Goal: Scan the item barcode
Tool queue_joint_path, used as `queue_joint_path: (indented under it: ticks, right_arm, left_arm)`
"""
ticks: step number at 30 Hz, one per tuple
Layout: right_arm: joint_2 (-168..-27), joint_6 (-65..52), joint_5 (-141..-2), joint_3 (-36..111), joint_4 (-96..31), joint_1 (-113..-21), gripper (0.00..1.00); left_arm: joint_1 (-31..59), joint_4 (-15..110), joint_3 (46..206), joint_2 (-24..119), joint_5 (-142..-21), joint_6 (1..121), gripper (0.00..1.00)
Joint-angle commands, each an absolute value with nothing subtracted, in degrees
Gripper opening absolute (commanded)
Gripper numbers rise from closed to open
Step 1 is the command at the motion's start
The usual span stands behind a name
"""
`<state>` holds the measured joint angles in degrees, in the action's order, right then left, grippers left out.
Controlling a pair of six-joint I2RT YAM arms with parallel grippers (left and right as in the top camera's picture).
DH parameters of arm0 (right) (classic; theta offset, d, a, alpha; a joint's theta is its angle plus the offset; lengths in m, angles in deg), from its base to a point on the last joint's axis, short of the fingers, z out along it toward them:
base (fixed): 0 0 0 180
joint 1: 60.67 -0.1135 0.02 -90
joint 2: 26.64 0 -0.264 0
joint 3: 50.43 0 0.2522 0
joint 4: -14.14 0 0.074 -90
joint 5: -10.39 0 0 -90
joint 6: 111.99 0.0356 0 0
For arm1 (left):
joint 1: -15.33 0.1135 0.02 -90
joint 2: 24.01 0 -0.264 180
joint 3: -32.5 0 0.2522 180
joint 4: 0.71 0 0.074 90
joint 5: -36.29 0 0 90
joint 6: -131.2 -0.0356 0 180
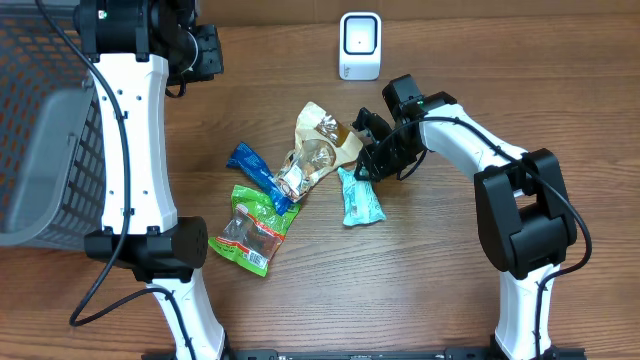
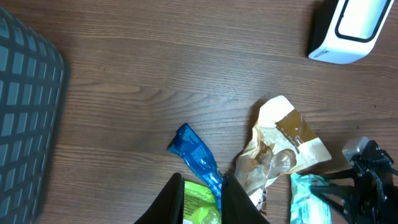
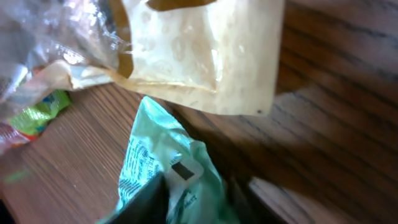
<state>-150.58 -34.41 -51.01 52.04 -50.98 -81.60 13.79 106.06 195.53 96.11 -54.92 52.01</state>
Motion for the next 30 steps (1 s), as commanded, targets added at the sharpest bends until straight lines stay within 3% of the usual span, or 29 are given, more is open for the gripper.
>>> queue_joint_path:
  ticks: [1,11,18,24,30]
  right_arm:
    - [-151.0,-28.3,-53.0,51.7,-51.8,-81.1,0.05]
    - [-146.3,-20.4,-34.3,55.9,-61.7,-72.0,0.04]
    - [-132.5,-12.3,-34.4,56.4,-52.7,-69.4,0.04]
    - [-117.6,6.5,-62.3,56.4,-40.8,-73.9,0.04]
    - [-112.4,8.6,-74.9,56.4,-38.4,-80.9,0.04]
  left_arm:
    - [13.0,106.1,195.5,96.6,-54.8,52.6,0.14]
    - [13.0,105.6,195.5,96.6,-54.8,52.6,0.15]
    - [13.0,105.4,195.5,96.6,-54.8,52.6,0.15]
    - [13.0,104.9,195.5,96.6,-54.8,52.6,0.12]
    - [12.9,104.5,195.5,96.6,-54.8,52.6,0.12]
